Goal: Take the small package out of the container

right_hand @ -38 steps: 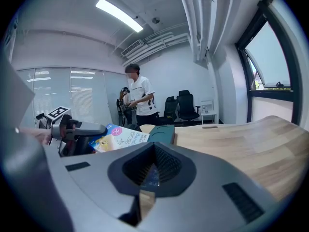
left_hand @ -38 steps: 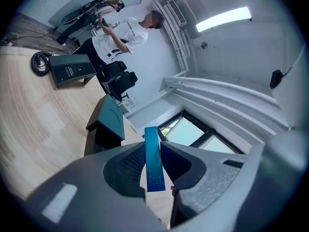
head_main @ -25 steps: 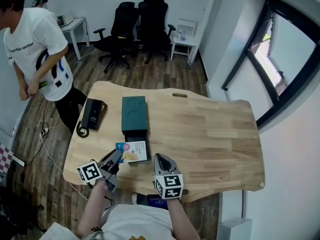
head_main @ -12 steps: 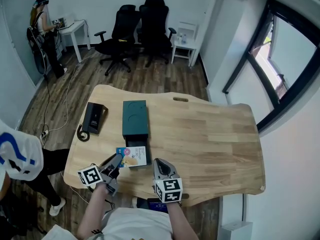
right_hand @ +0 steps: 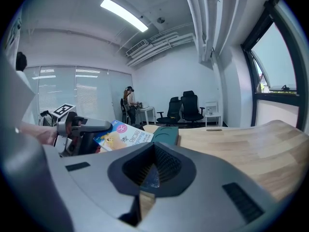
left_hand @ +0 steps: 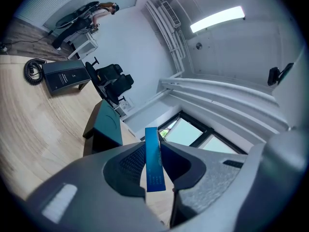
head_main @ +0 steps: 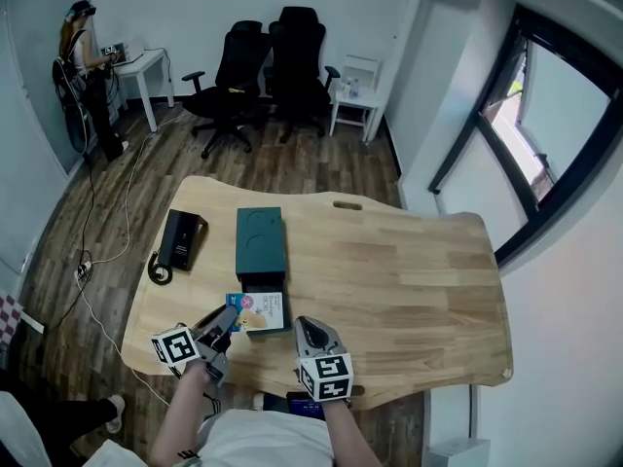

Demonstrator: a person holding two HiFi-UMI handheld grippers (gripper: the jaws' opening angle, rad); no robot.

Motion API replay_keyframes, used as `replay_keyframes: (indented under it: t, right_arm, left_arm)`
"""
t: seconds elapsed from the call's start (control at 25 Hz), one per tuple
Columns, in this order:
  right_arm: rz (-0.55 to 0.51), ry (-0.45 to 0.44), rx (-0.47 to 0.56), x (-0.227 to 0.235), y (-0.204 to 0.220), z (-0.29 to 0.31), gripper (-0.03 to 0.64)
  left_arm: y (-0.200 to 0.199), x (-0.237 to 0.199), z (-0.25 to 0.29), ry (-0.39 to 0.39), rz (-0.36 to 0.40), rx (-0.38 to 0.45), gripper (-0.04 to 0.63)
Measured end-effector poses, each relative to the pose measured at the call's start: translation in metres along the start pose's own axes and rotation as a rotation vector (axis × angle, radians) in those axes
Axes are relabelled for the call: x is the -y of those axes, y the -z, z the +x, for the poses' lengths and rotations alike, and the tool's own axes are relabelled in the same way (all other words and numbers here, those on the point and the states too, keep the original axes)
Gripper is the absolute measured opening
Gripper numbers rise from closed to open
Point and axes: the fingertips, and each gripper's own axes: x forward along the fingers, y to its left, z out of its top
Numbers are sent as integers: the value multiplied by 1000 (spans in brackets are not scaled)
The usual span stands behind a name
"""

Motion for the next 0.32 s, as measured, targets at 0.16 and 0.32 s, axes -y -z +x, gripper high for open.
replay_keyframes:
  t: [0.16, 0.32]
  right_arm:
    - [7, 3, 1, 1, 3, -3, 5]
    - [17, 1, -7, 1, 10, -8, 5]
  left_arm:
    - [2, -1, -2, -3, -2, 0, 98]
    - [5, -2, -5, -12, -6, 3, 98]
